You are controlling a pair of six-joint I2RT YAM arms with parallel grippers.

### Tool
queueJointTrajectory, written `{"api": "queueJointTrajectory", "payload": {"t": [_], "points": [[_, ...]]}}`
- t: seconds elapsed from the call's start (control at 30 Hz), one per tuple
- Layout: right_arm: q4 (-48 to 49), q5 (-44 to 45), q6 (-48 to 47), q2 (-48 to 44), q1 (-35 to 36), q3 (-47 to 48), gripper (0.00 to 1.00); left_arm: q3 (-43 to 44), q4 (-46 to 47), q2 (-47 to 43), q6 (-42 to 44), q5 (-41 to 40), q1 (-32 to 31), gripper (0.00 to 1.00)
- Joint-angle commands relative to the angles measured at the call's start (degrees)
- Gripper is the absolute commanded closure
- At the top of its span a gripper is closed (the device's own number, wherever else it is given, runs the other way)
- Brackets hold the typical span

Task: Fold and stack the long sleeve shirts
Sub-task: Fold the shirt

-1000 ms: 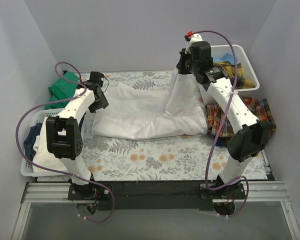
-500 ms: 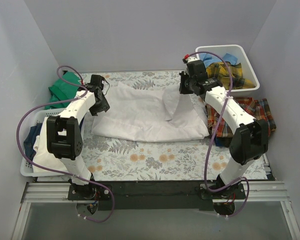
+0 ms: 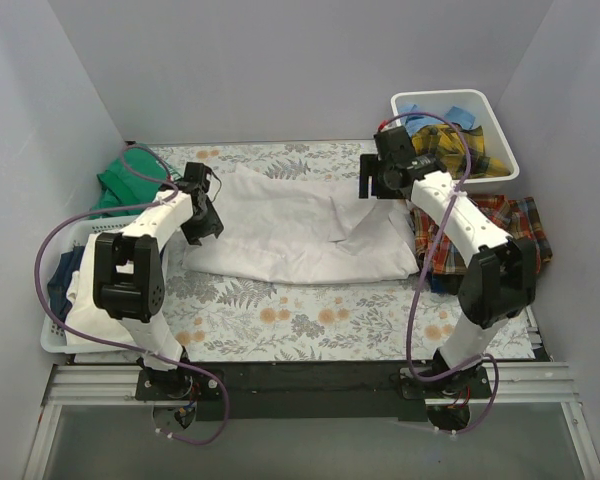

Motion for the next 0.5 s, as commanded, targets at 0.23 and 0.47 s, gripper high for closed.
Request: {"api": "queueJointTrajectory", "payload": {"t": [0.23, 0.47], "points": [[-0.13, -0.79, 1.42, -15.11, 7.27, -23.38, 0.19, -7.96, 0.96, -3.99, -6.82, 1.32, -7.9, 0.54], [3.56, -11.23, 0.02, -8.35, 7.45, -28.05, 0.23, -9.81, -1.24, -0.73, -11.3, -4.05, -7.64, 0.53]]}}
